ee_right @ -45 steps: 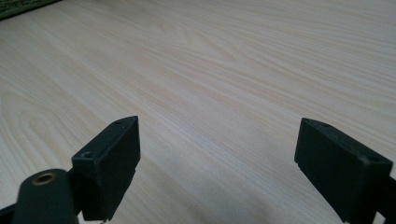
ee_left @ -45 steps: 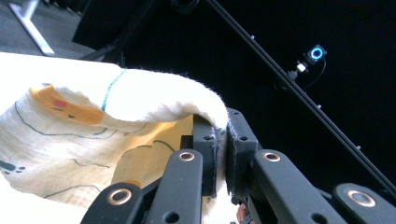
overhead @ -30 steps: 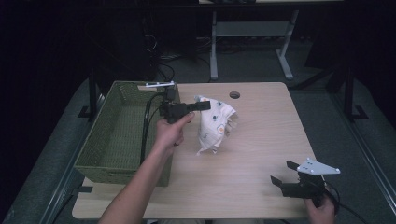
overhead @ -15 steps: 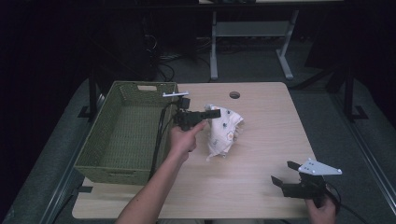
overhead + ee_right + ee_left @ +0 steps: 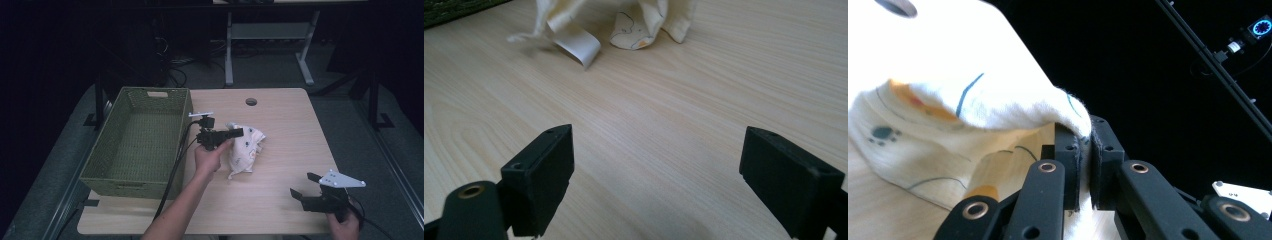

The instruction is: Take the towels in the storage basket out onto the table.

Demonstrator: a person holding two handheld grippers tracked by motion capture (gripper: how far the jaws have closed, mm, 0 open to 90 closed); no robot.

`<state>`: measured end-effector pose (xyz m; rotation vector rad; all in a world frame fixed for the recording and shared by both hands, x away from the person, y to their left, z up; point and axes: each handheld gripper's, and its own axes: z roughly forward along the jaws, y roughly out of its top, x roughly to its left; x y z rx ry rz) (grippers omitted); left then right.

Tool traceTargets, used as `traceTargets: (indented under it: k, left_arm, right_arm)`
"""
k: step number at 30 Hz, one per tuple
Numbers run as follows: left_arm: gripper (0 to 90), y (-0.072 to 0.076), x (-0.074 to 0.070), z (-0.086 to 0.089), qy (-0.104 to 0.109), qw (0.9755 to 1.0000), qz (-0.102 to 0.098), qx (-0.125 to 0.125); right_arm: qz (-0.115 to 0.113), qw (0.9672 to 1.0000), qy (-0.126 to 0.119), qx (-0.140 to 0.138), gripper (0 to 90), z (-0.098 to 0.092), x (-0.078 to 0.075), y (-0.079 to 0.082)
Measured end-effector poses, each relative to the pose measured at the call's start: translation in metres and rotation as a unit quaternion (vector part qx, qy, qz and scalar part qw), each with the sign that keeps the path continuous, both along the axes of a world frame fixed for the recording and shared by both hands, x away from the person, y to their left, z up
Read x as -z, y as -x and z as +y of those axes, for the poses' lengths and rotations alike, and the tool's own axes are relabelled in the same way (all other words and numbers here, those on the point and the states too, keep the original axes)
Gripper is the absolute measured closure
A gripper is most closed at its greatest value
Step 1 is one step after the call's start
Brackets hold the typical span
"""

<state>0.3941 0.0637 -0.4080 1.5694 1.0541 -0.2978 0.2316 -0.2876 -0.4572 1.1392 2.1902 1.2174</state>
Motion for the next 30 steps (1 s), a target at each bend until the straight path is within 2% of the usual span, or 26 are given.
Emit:
traceTargets:
  k: [3, 5, 13, 15, 18, 20, 24, 26, 30]
  left_arm:
    - [84.7, 0.002, 0.012, -0.006, 0.012, 0.9998, 0.016, -0.008]
    - [84.8, 0.002, 0.021, -0.010, -0.001, 0.9997, 0.019, -0.018]
    - [84.9, 0.005, 0.048, -0.016, -0.014, 0.9983, 0.039, -0.042]
    - [84.9, 0.005, 0.054, -0.017, -0.009, 0.9978, 0.046, -0.046]
    - [84.9, 0.006, 0.059, -0.017, -0.017, 0.9976, 0.048, -0.048]
    - [84.9, 0.005, 0.064, -0.016, -0.011, 0.9973, 0.056, -0.047]
    - [84.8, 0.006, 0.070, -0.018, -0.017, 0.9966, 0.064, -0.048]
    - [84.8, 0.007, 0.071, -0.021, -0.030, 0.9965, 0.064, -0.046]
    - [84.3, 0.007, 0.073, -0.020, -0.029, 0.9963, 0.065, -0.047]
  right_arm:
    - [0.000, 1.0000, -0.001, 0.000, 14.0, 0.000, 0.000, 0.000]
    - [0.001, 1.0000, -0.002, 0.001, 14.0, 0.000, 0.000, 0.001]
    - [-0.002, 1.0000, -0.002, -0.003, 14.0, 0.000, 0.000, 0.001]
    - [-0.003, 1.0000, -0.002, -0.004, 14.0, 0.000, -0.001, 0.001]
    - [-0.003, 1.0000, -0.002, -0.004, 14.0, 0.000, -0.001, 0.001]
    - [-0.002, 1.0000, -0.003, -0.003, 14.0, 0.000, -0.001, 0.001]
    - [-0.003, 1.0000, -0.002, -0.005, 14.0, 0.001, -0.001, 0.001]
    - [-0.003, 1.0000, -0.002, -0.005, 14.0, 0.001, -0.001, 0.001]
    - [-0.003, 1.0000, -0.004, -0.005, 14.0, 0.000, -0.001, 0.001]
